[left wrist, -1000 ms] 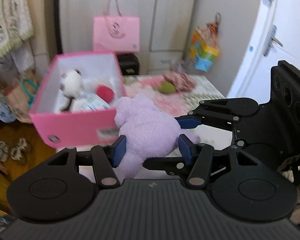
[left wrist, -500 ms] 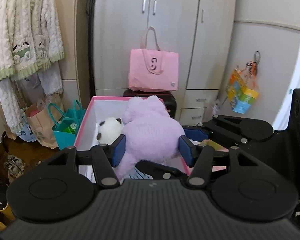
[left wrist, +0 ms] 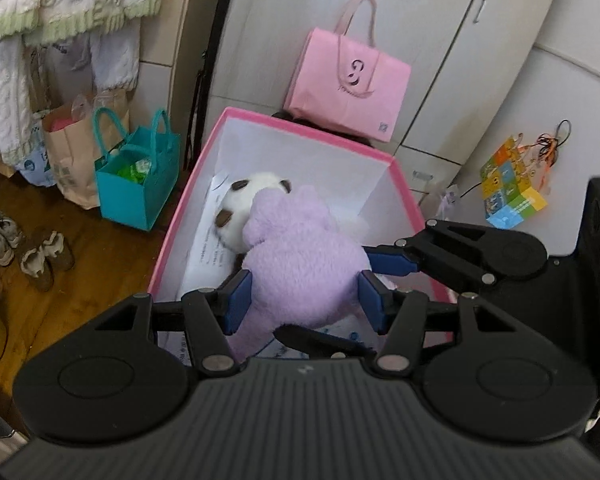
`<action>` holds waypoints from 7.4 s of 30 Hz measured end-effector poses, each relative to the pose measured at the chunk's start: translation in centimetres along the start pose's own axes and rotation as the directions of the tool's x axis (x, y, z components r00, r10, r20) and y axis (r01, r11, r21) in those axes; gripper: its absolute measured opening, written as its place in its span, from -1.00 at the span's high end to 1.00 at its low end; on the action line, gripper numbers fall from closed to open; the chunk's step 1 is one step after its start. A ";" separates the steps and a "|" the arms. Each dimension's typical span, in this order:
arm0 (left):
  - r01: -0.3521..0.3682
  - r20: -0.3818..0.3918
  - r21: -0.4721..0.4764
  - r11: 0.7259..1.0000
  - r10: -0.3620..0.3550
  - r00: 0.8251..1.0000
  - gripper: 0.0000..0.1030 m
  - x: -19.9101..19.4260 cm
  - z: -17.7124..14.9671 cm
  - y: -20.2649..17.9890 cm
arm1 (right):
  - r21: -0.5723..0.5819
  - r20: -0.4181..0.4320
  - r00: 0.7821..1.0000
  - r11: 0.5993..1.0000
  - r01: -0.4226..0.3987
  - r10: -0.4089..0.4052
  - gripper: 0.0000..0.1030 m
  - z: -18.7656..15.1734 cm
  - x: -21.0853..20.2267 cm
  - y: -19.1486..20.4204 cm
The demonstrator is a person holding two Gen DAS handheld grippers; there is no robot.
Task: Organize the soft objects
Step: 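Carry the lilac plush toy into the pink box and lower it, then open the left tool and withdraw it from the box toward the bed, then grasp the pink floral cloth with the right tool while the left tool approaches the green sponge, then grasp the green egg-shaped sponge with the left tool, then carry the sponge and cloth over the pink box and release both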
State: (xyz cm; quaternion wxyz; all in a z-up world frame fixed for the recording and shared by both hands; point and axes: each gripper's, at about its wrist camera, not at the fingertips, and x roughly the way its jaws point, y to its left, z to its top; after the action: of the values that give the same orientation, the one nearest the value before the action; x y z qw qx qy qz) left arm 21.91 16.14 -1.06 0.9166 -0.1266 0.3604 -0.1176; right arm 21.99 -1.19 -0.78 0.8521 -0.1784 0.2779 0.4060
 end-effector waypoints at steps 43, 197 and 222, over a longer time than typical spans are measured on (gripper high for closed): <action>0.052 0.052 0.379 0.924 -0.077 0.996 -0.27 -14.7 -6.7 -10.1 | 0.007 0.000 0.985 0.985 0.171 -0.171 -0.48 -4.8 -16.0 2.1; 0.071 0.040 0.362 0.929 -0.091 0.995 0.02 -11.9 -9.4 -9.3 | 0.338 0.217 0.966 0.917 -0.211 0.142 0.58 -11.3 -18.3 0.8; -0.051 0.093 0.198 0.979 0.033 0.995 0.02 2.6 1.3 -3.3 | 0.450 0.128 0.991 0.889 -0.083 0.027 0.56 -2.1 -2.7 -10.9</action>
State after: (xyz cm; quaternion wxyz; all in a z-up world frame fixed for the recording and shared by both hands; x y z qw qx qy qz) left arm 24.24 12.40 -0.68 0.9422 -0.0312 0.3080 -0.1284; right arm 28.53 -10.56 0.11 0.8733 0.0581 0.3190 0.3637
